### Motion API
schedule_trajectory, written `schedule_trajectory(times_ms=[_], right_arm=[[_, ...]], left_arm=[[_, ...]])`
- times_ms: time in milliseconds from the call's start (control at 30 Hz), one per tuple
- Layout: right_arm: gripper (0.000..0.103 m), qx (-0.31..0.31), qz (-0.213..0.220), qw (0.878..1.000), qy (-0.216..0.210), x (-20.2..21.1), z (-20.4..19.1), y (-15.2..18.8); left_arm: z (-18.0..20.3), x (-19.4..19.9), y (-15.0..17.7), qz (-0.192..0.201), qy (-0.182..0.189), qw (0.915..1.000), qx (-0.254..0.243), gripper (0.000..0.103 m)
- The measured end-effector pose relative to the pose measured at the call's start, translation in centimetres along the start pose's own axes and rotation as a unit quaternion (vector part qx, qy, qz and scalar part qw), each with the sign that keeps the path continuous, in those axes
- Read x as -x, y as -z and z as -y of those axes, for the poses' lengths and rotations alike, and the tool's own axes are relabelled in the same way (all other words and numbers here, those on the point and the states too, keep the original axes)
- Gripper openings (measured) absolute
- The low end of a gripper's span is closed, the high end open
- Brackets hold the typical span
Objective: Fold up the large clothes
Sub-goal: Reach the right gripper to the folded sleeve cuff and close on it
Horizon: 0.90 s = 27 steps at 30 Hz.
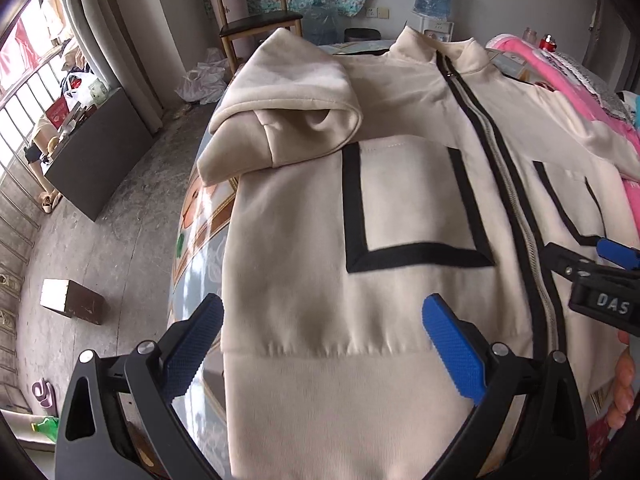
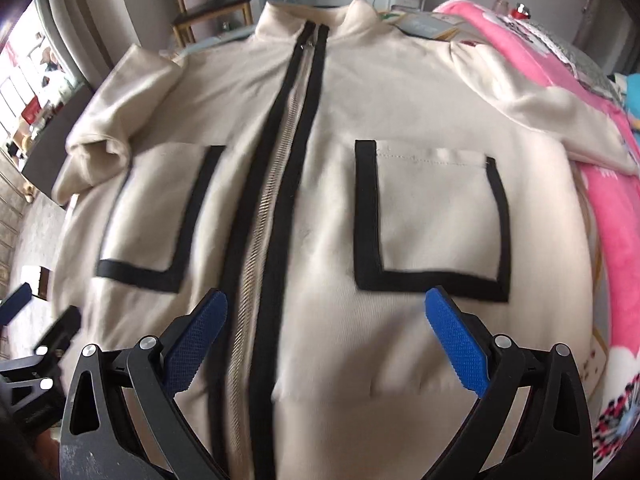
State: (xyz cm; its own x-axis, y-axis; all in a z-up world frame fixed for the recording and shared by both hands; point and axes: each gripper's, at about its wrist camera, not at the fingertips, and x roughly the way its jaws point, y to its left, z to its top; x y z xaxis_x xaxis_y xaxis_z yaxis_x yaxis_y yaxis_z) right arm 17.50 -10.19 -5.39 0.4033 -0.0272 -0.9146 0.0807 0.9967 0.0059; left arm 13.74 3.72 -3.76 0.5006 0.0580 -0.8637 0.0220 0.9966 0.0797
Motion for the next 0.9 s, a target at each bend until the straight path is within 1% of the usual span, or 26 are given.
schedule_trajectory(times_ms=[100, 233, 300, 400, 467, 567, 600, 633, 667, 733, 800, 867, 900], right_arm=[[0.097, 0.015, -0.011, 1.0, -0.004, -1.7, 0.2, -0.3], [0.097, 0.04, -0.004, 0.999, -0.019, -1.6, 0.6, 0.1], [0.097, 0.054, -0.006, 0.998, -0.027, -1.5, 0.7, 0.3], [0.097, 0.074, 0.002, 0.997, -0.036, -1.3, 0.9, 1.0], [0.097, 0.092, 0.0, 0.995, -0.045, -1.1, 1.0, 1.2], [0.097, 0.12, -0.029, 0.991, -0.059, -1.1, 0.8, 0.8], [0.097, 0.114, -0.046, 0.99, -0.067, -1.0, 0.8, 0.3], [0.097, 0.104, -0.053, 0.99, -0.084, -0.8, 0.7, -0.4], [0.097, 0.09, -0.052, 0.988, -0.118, -0.2, 0.6, -1.3], [0.097, 0.076, -0.034, 0.98, -0.179, 1.1, -0.6, -3.4], [0.097, 0.069, -0.022, 0.968, -0.238, 1.6, -2.8, -5.8], [0.097, 0.073, -0.019, 0.957, -0.282, 1.1, -5.1, -7.7], [0.097, 0.082, -0.018, 0.953, -0.291, 0.4, -6.7, -8.7]], left_arm=[[0.2, -1.2, -0.4, -0.01, 0.003, 0.9999, 0.0, 0.098], [0.4, -2.6, -0.6, -0.026, 0.009, 0.9996, -0.002, 0.098], [0.3, -3.1, -0.7, -0.033, 0.017, 0.9993, 0.003, 0.098], [-0.1, -3.9, -0.5, -0.045, 0.029, 0.9984, 0.017, 0.098], [-0.3, -3.9, -0.4, -0.04, 0.033, 0.9984, 0.022, 0.099], [-0.2, -3.9, -0.3, -0.037, 0.037, 0.9985, 0.014, 0.099], [-0.2, -3.9, -0.3, -0.036, 0.038, 0.9985, 0.012, 0.099], [-0.2, -3.9, -0.2, -0.034, 0.039, 0.9986, 0.011, 0.099], [-0.1, -4.0, -0.4, -0.033, 0.039, 0.9986, 0.01, 0.099], [-0.1, -3.9, -0.3, -0.032, 0.038, 0.9987, 0.011, 0.099], [-0.1, -3.9, -0.2, -0.031, 0.038, 0.9988, 0.012, 0.099], [-0.1, -3.9, -0.1, -0.026, 0.038, 0.9989, 0.01, 0.099], [-0.1, -3.8, 0.0, -0.021, 0.04, 0.999, 0.009, 0.099]])
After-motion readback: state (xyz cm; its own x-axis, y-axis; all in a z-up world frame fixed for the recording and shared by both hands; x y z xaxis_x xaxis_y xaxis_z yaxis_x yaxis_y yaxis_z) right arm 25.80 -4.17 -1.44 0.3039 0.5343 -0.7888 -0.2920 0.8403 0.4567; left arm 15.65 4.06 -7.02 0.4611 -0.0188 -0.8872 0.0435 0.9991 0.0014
